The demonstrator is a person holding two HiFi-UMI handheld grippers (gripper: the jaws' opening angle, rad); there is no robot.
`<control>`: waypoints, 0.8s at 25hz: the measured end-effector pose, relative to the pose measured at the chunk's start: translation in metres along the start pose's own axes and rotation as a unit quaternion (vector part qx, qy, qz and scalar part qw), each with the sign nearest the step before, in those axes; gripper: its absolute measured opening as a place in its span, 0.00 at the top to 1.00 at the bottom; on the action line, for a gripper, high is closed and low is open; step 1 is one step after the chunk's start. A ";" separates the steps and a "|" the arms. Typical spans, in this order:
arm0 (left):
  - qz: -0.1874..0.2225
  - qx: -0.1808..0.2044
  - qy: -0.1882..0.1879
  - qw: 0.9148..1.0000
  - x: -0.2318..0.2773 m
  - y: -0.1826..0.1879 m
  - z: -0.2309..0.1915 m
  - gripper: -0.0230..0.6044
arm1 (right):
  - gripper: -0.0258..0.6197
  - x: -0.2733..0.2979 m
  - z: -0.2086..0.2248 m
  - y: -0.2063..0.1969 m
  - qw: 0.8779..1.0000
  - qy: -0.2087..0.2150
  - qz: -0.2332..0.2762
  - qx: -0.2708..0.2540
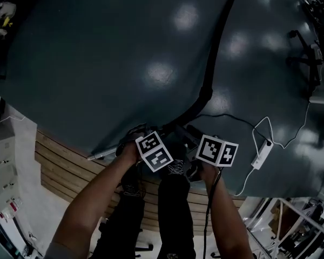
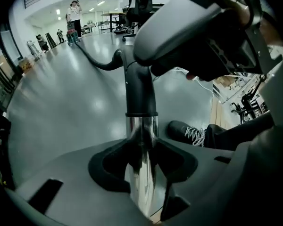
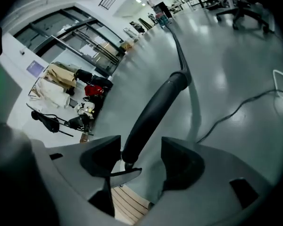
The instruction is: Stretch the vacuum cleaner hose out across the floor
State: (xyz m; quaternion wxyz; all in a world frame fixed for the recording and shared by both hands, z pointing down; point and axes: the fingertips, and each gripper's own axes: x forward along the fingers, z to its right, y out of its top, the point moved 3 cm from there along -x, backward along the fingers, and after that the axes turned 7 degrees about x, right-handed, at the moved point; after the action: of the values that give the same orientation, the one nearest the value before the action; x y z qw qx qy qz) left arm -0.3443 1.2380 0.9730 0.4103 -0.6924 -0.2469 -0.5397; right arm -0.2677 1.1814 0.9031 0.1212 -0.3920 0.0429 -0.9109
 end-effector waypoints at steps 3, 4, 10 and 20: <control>0.021 -0.022 -0.011 0.999 0.025 -0.005 0.014 0.69 | 0.57 0.032 0.029 -0.005 0.999 -0.005 -0.007 0.037; 0.027 -0.029 -0.015 0.999 0.034 -0.006 0.019 0.69 | 0.57 0.040 0.038 -0.006 0.999 -0.004 -0.006 0.048; 0.045 -0.083 -0.031 0.995 0.082 -0.025 0.033 0.68 | 0.66 0.086 0.075 -0.022 0.998 0.015 -0.014 0.064; 0.069 -0.184 -0.057 0.979 0.038 -0.082 0.039 0.68 | 0.66 0.117 0.090 -0.036 0.999 -0.032 -0.021 0.012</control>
State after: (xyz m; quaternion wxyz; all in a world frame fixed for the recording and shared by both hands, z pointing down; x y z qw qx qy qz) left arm -0.3764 1.3109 1.0307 0.2977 -0.8009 -0.1176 -0.5060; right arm -0.2872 1.1878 1.0536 0.1085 -0.4199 0.0197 -0.9009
